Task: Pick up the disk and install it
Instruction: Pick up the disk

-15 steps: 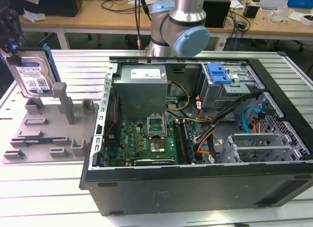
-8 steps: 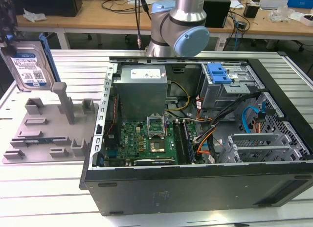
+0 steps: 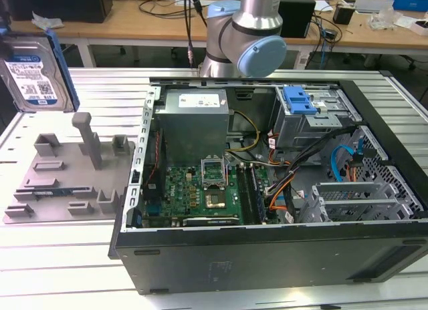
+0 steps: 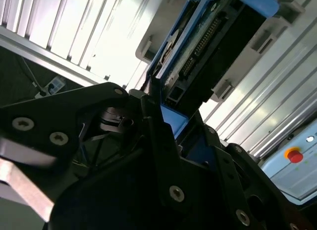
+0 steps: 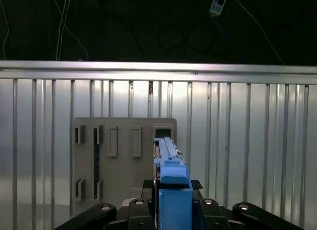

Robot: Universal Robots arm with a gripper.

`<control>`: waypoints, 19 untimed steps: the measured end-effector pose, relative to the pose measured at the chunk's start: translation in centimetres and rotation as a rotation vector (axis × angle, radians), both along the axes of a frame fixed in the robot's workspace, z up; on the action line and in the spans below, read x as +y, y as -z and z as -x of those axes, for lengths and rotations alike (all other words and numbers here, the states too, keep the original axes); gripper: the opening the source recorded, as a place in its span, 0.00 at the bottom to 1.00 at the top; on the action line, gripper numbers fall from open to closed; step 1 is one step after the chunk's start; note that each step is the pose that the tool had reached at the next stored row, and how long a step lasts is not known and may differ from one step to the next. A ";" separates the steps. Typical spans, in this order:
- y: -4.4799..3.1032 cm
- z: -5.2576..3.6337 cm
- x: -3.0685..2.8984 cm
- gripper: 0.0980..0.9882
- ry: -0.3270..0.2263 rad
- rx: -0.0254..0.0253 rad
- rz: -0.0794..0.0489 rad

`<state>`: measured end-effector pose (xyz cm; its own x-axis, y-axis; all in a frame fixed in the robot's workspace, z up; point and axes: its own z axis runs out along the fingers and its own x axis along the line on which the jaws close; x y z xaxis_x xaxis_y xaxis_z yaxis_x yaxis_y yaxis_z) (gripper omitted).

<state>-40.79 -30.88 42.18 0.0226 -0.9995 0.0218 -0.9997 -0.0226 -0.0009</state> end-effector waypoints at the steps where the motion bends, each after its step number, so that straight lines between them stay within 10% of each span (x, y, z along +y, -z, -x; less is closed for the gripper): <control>1: -0.33 0.00 -0.01 0.30 0.000 0.0001 0.000; 15: -5.40 -0.01 -0.34 0.30 0.000 0.0001 0.000; 19: -5.50 -0.01 -0.38 0.30 0.000 -0.0001 0.000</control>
